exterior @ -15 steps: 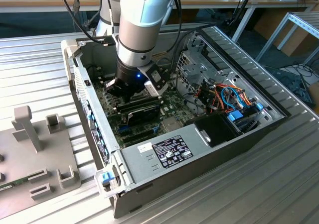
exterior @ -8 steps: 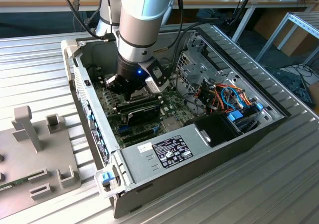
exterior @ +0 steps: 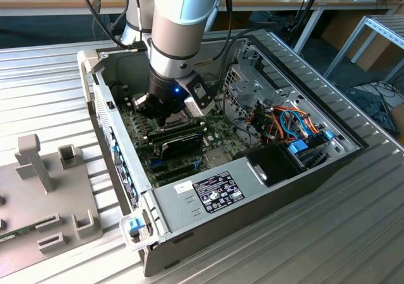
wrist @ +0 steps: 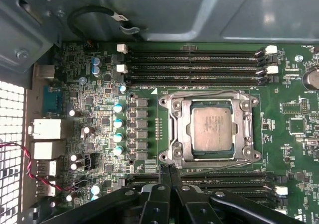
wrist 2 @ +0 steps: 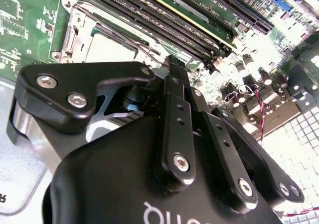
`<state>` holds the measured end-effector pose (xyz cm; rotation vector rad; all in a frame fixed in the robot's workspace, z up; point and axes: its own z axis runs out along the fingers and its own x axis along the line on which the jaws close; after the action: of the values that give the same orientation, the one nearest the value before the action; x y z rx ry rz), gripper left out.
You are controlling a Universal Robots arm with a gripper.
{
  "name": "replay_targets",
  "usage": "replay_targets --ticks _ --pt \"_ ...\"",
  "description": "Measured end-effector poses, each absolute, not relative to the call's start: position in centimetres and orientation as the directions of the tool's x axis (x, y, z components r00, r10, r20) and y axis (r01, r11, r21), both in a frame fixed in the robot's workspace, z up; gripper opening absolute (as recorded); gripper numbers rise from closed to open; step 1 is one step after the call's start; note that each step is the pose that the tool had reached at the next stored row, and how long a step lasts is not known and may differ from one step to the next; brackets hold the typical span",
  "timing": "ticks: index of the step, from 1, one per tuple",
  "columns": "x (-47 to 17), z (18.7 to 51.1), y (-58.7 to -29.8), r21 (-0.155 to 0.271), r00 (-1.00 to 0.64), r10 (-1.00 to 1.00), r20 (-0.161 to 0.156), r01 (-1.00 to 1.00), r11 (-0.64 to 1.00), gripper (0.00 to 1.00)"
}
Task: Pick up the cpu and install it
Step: 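Install the second cpu locking lever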
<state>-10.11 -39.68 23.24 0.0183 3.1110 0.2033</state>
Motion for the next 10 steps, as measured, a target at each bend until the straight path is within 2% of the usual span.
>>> replay_targets --ticks 10 --pt "-9.54 23.18 -38.84 0.137 -1.0 0.013 -0.023 0.01 0.991 0.11"
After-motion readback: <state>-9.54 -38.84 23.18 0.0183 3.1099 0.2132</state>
